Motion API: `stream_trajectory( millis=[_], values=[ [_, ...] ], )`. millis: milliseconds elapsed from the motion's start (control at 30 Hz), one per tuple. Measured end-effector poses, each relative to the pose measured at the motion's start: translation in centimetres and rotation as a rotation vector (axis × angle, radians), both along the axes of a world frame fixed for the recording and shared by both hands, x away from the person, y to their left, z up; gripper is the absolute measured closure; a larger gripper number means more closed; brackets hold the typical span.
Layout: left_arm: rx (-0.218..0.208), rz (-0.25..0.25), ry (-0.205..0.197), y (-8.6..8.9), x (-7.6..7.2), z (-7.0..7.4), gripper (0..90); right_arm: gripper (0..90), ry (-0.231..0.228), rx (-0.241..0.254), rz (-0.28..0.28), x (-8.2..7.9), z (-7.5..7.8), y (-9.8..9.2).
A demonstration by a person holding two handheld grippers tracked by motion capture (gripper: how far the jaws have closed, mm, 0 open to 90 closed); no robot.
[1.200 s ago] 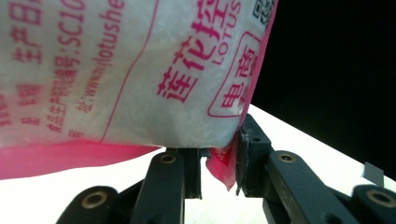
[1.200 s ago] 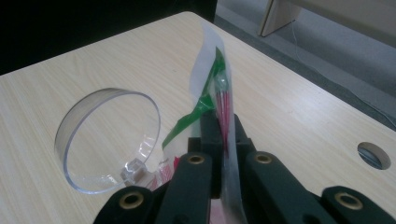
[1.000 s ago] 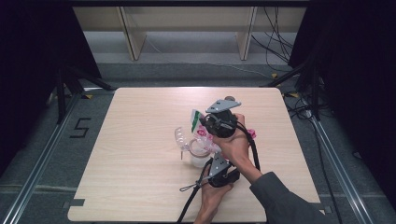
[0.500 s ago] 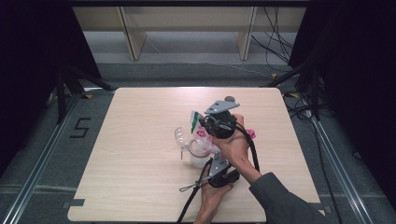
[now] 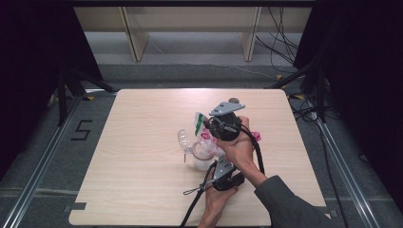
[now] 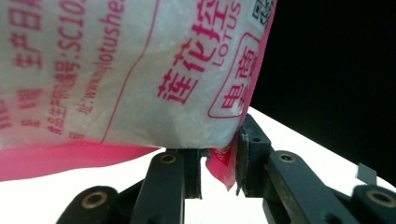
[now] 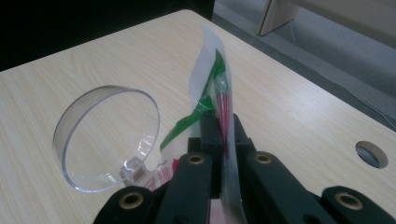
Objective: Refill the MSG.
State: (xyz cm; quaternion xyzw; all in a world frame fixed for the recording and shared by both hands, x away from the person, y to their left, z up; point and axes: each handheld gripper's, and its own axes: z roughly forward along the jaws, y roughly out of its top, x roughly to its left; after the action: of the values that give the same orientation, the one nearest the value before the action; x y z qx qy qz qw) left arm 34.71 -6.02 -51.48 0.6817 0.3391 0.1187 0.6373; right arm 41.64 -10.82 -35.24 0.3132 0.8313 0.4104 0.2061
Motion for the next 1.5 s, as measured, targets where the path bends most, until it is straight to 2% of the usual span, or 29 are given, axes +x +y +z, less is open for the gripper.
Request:
stream_trajectory(
  millis=[167, 267, 333, 400, 433, 533, 600, 700, 767, 800, 867, 933, 1000, 1033, 1133, 1167, 1233, 1333, 1400, 1500],
  values=[
    [0.004, -0.001, -0.003, 0.03, 0.02, 0.03, 74.1, 90.0, 0.014, 0.012, -0.014, -0.06, 0.02, 0.08],
    [0.0, -0.003, -0.003, 0.11, 0.02, 0.07, 74.1, 90.0, 0.006, 0.014, -0.016, -0.06, -0.08, 0.22],
    [-0.007, -0.005, 0.002, 0.18, 0.03, 0.15, 74.1, 90.0, -0.009, 0.006, 0.006, 0.18, 0.0, 0.11],
    [-0.003, -0.005, 0.001, 0.22, 0.02, 0.12, 74.1, 90.0, -0.016, 0.009, -0.001, 0.12, -0.1, 0.33],
    [-0.004, -0.006, 0.0, 0.23, 0.02, 0.11, 74.1, 90.0, 0.005, 0.006, -0.004, 0.01, -0.07, 0.4],
    [-0.009, 0.002, -0.004, 0.29, 0.06, 0.16, 74.1, 90.0, -0.011, 0.016, 0.0, 0.18, -0.03, 0.39],
    [-0.008, -0.001, -0.003, 0.34, 0.08, 0.16, 74.2, 90.0, 0.009, 0.031, -0.011, 0.0, 0.08, 0.4],
    [-0.014, -0.004, 0.004, 0.25, 0.06, 0.13, 74.1, 90.0, -0.021, -0.004, 0.007, 0.19, -0.2, 0.55],
    [-0.02, -0.006, 0.003, 0.31, 0.03, 0.18, 74.1, 90.0, -0.012, 0.007, -0.007, 0.13, -0.18, 0.59],
    [-0.017, -0.007, 0.004, 0.37, 0.03, 0.24, 74.2, 90.0, -0.012, 0.01, 0.003, 0.16, -0.06, 0.53],
    [-0.017, -0.009, 0.007, 0.37, 0.05, 0.24, 74.2, 90.0, -0.025, 0.015, 0.005, 0.19, -0.04, 0.5],
    [-0.022, -0.007, 0.006, 0.25, 0.03, 0.18, 74.1, 90.0, 0.002, 0.014, -0.012, 0.05, -0.13, 0.67],
    [-0.017, -0.009, 0.004, 0.37, 0.02, 0.25, 74.1, 90.0, 0.0, 0.017, -0.011, 0.1, -0.12, 0.64],
    [-0.014, -0.007, 0.002, 0.41, 0.01, 0.28, 74.1, 90.0, -0.018, 0.018, 0.0, 0.21, -0.08, 0.57],
    [-0.013, -0.007, 0.002, 0.35, 0.0, 0.24, 74.2, 90.0, -0.004, 0.01, -0.005, 0.07, 0.0, 0.57],
    [-0.013, -0.007, 0.002, 0.35, 0.0, 0.25, 74.1, 90.0, -0.011, 0.014, -0.015, 0.06, -0.16, 0.76],
    [-0.011, -0.003, -0.002, 0.42, 0.01, 0.31, 74.1, 90.0, -0.016, 0.009, 0.008, 0.23, -0.08, 0.68],
    [-0.01, -0.008, 0.001, 0.4, 0.02, 0.27, 74.1, 90.0, -0.027, 0.01, 0.003, 0.15, -0.18, 0.8],
    [-0.022, -0.005, -0.004, 0.34, 0.03, 0.26, 74.1, 90.0, -0.013, 0.007, -0.005, 0.06, -0.14, 0.81],
    [-0.016, -0.009, -0.001, 0.41, 0.04, 0.3, 74.1, 90.0, -0.02, 0.009, 0.006, 0.14, -0.07, 0.76]
  ],
)
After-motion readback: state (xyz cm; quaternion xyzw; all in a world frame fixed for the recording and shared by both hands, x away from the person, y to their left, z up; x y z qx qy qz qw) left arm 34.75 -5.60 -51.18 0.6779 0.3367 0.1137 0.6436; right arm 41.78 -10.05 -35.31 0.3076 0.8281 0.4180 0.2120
